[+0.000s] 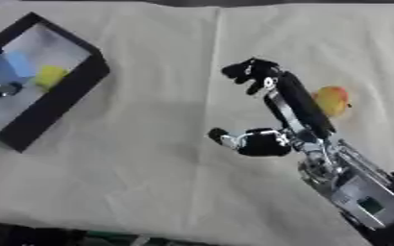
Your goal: Pick up the objects with one hand, pass them to the other hand, and then place them into the box on the other side of the table.
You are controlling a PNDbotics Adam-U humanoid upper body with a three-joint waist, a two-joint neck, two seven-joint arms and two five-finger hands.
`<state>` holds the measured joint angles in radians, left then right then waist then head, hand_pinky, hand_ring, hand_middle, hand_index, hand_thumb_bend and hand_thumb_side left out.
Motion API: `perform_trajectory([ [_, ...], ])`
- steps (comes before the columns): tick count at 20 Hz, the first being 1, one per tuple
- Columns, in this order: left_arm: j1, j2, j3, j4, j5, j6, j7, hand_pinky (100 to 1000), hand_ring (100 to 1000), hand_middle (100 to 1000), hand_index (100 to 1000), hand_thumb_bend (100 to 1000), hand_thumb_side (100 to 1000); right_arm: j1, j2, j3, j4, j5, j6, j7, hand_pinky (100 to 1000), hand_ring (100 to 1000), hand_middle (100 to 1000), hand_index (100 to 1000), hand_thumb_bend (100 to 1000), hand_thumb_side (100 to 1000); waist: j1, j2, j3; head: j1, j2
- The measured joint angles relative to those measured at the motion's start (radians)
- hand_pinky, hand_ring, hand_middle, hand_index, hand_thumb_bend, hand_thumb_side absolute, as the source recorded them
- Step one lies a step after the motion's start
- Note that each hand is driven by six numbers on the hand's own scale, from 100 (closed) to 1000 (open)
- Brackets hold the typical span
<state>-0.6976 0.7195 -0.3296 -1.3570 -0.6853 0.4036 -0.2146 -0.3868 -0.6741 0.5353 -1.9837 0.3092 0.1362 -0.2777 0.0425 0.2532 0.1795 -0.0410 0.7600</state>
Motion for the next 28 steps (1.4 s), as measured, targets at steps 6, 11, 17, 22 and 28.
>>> perform_trajectory([
  [6, 0.0, -0.005, 0.013, 0.012, -0.013, 0.004, 0.003, 764, 738, 683, 797, 663, 526, 0.0, 0.0, -0.005, 0.0, -0.001, -0.005, -0.005, 589, 706, 680, 784, 651, 100, 0.0, 0.0, 0.0, 0.0, 0.001],
  [11, 0.0, -0.005, 0.025, 0.002, 0.001, 0.007, 0.007, 763, 713, 650, 778, 549, 391, 0.004, 0.0, -0.013, 0.0, -0.006, -0.01, -0.015, 587, 704, 678, 783, 652, 100, 0.0, 0.0, 0.0, -0.008, 0.004],
  [17, 0.009, -0.001, 0.042, -0.077, 0.057, 0.022, 0.021, 754, 684, 616, 749, 457, 315, 0.0, -0.001, -0.051, 0.0, -0.027, -0.013, -0.048, 579, 695, 670, 758, 643, 100, -0.006, 0.0, -0.002, -0.046, 0.004],
  [22, 0.026, 0.006, 0.045, -0.153, 0.115, 0.038, 0.036, 781, 679, 613, 744, 357, 336, 0.019, -0.022, -0.093, 0.0, -0.068, 0.003, -0.077, 578, 677, 650, 743, 619, 100, -0.006, 0.0, -0.014, -0.075, 0.005],
  [28, 0.051, 0.021, 0.049, -0.21, 0.194, 0.066, 0.078, 800, 686, 613, 741, 334, 347, 0.082, -0.064, -0.141, 0.0, -0.077, 0.032, -0.088, 596, 683, 656, 746, 605, 100, -0.01, 0.0, -0.037, -0.097, 0.005],
])
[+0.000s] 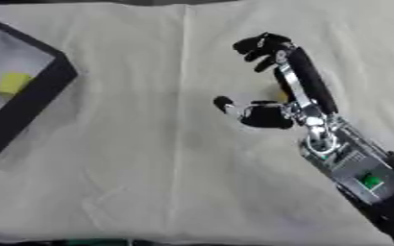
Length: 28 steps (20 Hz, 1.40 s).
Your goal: Pick up the objects with one hand, pass them to the other hand, and then place them into the box on the other side of the table.
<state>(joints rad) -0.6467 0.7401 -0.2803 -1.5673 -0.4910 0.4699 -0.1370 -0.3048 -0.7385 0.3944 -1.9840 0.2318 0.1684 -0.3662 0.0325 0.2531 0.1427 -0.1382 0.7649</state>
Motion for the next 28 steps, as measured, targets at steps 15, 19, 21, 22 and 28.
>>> perform_trajectory([
  [15, 0.012, 0.017, -0.005, -0.028, 0.032, -0.002, 0.014, 797, 679, 608, 743, 296, 347, 0.128, -0.143, -0.131, 0.0, -0.077, 0.057, 0.178, 649, 726, 699, 782, 598, 162, 0.0, 0.0, -0.011, -0.031, 0.007],
  [19, 0.013, 0.017, -0.001, -0.039, 0.04, -0.003, 0.017, 795, 676, 606, 741, 296, 368, 0.15, -0.192, -0.184, 0.0, -0.122, 0.08, 0.238, 674, 733, 702, 784, 588, 184, 0.0, 0.0, -0.011, -0.041, 0.007],
  [21, 0.015, 0.018, -0.001, -0.045, 0.044, -0.003, 0.02, 795, 676, 606, 741, 294, 375, 0.157, -0.212, -0.206, 0.0, -0.134, 0.094, 0.27, 679, 734, 703, 785, 582, 185, 0.0, 0.0, -0.01, -0.049, 0.007],
  [22, 0.015, 0.019, -0.001, -0.047, 0.046, -0.002, 0.022, 794, 675, 606, 741, 291, 380, 0.157, -0.22, -0.217, 0.0, -0.136, 0.101, 0.285, 683, 736, 704, 785, 575, 184, 0.0, 0.0, -0.01, -0.051, 0.007],
  [28, 0.022, 0.024, -0.001, -0.059, 0.052, 0.001, 0.028, 792, 675, 606, 741, 288, 390, 0.164, -0.259, -0.274, 0.0, -0.142, 0.156, 0.334, 697, 739, 707, 781, 553, 179, 0.0, 0.0, -0.004, -0.076, 0.007],
])
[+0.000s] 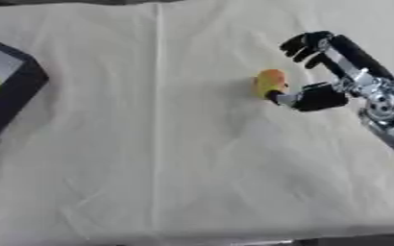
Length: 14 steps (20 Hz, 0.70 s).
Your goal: Pick up the objects with one hand, pass them to the other hand, and then place them into the box on the other side of the table.
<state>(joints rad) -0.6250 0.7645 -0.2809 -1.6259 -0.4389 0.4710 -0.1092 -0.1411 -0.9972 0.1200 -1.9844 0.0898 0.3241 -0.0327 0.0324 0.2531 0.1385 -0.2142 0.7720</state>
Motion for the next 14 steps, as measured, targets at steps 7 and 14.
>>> perform_trajectory([
  [7, -0.001, 0.0, -0.001, -0.001, 0.001, 0.001, 0.0, 790, 676, 607, 740, 291, 392, -0.023, -0.034, -0.006, 0.0, -0.023, 0.057, 0.044, 712, 741, 701, 775, 525, 170, 0.0, 0.0, 0.015, -0.032, -0.001],
  [14, -0.008, 0.0, -0.007, -0.001, -0.002, 0.002, -0.007, 789, 674, 604, 741, 297, 387, -0.035, -0.047, 0.004, 0.0, -0.032, 0.107, 0.087, 733, 752, 707, 777, 485, 137, 0.0, 0.001, 0.026, -0.049, -0.009],
])
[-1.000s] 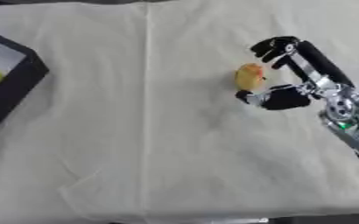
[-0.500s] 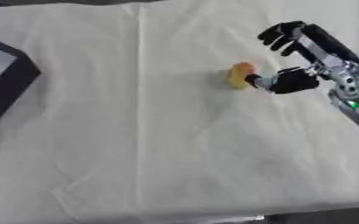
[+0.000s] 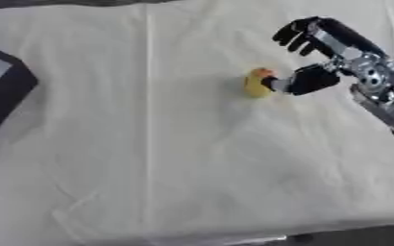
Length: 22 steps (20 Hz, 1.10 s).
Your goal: Pick up the objects with one hand, pass them to the other hand, and then place them into the box on the other side of the table.
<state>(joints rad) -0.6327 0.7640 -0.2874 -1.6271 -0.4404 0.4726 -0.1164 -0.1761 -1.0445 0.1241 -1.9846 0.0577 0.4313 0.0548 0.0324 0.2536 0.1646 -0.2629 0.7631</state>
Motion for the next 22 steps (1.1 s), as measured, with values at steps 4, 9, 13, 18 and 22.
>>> perform_trajectory([
  [4, -0.002, 0.0, 0.0, 0.001, 0.0, 0.0, -0.001, 789, 672, 603, 739, 295, 383, 0.0, 0.0, 0.004, 0.0, 0.001, 0.029, 0.014, 731, 750, 706, 776, 476, 124, 0.0, 0.001, 0.006, -0.004, 0.0],
  [9, -0.003, -0.001, 0.0, 0.001, 0.001, 0.003, 0.002, 788, 671, 601, 737, 294, 387, -0.001, 0.001, 0.011, 0.001, 0.007, 0.051, 0.018, 738, 751, 706, 776, 462, 104, 0.0, 0.001, 0.011, -0.004, -0.001],
  [13, -0.003, -0.001, -0.002, 0.001, 0.001, 0.004, 0.004, 787, 670, 601, 737, 288, 395, -0.007, 0.001, 0.016, 0.017, 0.017, 0.058, 0.02, 749, 754, 708, 777, 452, 100, 0.0, 0.001, 0.015, -0.004, -0.001],
  [18, -0.004, -0.001, -0.006, 0.0, 0.001, 0.006, 0.005, 786, 670, 601, 736, 282, 402, -0.019, 0.002, 0.026, 0.046, 0.037, 0.06, 0.025, 758, 755, 708, 777, 444, 100, 0.0, 0.006, 0.022, -0.007, -0.006],
  [22, -0.006, -0.009, -0.007, 0.0, 0.001, 0.006, 0.005, 786, 670, 601, 736, 278, 407, -0.025, 0.006, 0.033, 0.07, 0.056, 0.057, 0.031, 767, 758, 708, 777, 441, 100, 0.0, 0.01, 0.027, -0.011, -0.009],
])
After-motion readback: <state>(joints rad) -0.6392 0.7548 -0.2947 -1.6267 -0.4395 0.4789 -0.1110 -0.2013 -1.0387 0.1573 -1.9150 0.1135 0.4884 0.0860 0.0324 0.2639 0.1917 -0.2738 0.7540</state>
